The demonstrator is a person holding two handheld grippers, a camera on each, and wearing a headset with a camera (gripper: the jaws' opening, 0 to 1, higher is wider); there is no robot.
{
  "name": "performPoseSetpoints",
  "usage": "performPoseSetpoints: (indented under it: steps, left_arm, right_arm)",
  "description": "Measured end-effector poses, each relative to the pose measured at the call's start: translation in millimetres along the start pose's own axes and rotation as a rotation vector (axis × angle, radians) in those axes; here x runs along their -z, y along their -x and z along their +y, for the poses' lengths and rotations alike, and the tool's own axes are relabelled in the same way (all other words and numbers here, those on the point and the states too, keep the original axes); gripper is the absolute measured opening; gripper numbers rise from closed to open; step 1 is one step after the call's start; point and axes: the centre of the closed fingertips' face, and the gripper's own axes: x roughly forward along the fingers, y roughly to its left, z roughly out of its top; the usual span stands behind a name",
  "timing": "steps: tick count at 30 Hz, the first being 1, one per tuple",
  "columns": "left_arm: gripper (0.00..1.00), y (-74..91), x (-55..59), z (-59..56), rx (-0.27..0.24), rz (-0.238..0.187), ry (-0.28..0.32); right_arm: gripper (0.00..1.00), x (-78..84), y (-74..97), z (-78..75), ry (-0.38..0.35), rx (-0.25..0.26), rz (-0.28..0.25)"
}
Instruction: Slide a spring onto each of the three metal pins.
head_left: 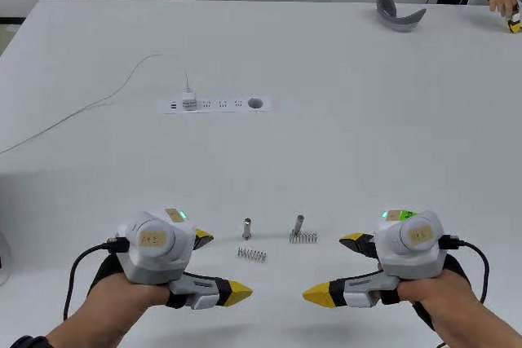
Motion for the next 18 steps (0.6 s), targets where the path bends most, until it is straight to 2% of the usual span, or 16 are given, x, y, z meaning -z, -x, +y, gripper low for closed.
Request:
performPoseSetpoints:
  steps: [5, 11, 18]
  left_arm:
    - [0.67, -6.7, 1.3, 1.8, 0.000, 0.060, -0.099]
    - [0.66, -23.9, 0.3, 0.8, 0.033, 0.095, -0.151]
    - [0.59, -51.5, 4.4, 4.6, 0.059, 0.128, -0.164]
  right_arm:
    - [0.81, 0.9, 2.9, -2.7, -0.013, 0.006, -0.007]
    - [0.81, 1.3, 5.9, -3.1, -0.021, 0.010, -0.014]
    - [0.81, 2.3, 9.4, -0.9, -0.035, 0.015, -0.022]
